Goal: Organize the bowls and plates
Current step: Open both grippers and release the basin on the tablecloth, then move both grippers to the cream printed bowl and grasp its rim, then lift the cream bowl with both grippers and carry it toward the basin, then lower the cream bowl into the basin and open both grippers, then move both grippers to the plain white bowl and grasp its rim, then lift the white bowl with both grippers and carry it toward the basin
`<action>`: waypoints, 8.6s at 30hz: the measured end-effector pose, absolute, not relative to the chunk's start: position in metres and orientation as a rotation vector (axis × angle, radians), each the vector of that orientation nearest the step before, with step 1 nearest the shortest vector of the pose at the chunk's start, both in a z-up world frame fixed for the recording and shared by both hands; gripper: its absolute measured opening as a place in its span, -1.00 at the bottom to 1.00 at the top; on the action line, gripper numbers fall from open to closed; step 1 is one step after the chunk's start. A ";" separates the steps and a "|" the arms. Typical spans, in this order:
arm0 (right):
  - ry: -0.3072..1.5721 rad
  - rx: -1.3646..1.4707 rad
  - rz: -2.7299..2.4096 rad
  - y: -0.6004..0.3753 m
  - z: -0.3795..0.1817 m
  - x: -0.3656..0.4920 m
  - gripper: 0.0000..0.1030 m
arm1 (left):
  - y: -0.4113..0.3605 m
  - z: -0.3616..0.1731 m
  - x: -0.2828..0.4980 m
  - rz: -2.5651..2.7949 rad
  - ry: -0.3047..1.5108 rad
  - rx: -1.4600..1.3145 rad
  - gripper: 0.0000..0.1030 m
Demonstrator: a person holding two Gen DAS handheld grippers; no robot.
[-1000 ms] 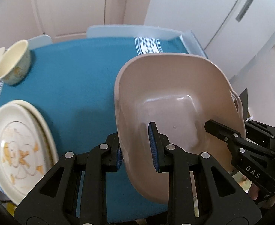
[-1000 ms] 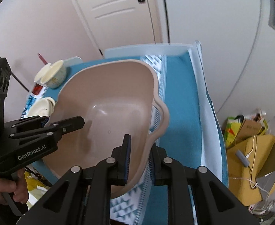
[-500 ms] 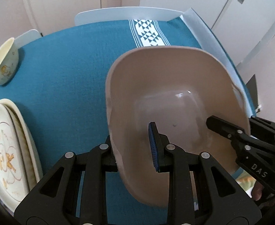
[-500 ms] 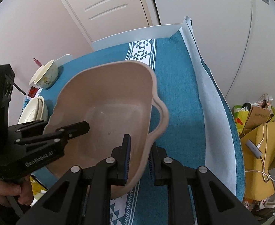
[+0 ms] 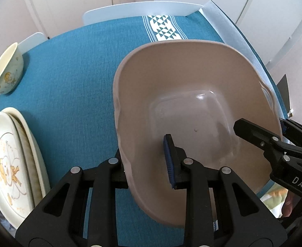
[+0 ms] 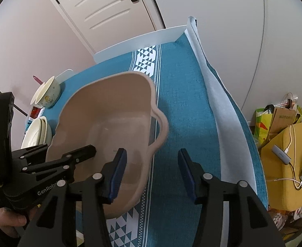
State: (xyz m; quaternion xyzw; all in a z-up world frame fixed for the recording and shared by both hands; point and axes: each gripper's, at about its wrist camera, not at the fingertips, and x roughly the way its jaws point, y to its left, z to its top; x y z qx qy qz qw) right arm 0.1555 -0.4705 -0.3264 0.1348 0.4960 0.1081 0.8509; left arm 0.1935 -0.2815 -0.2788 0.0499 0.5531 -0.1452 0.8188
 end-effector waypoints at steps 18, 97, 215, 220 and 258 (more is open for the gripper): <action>0.957 0.274 0.199 -0.485 -0.267 0.137 0.14 | -0.261 -0.215 0.162 -0.271 1.053 0.108 0.91; 1.120 0.193 0.393 -0.180 -0.256 0.338 -0.64 | 0.013 -0.220 0.328 -0.202 1.121 -0.142 -0.55; 1.151 -0.038 0.726 -0.072 -0.257 0.422 0.55 | 0.177 -0.254 0.323 0.242 1.074 -0.549 0.16; 1.235 -0.019 0.743 -0.048 -0.294 0.437 0.26 | 0.180 -0.279 0.339 0.217 1.105 -0.589 0.00; 1.158 0.047 0.718 -0.075 -0.274 0.403 -0.63 | 0.131 -0.237 0.336 0.132 1.034 -0.406 -0.56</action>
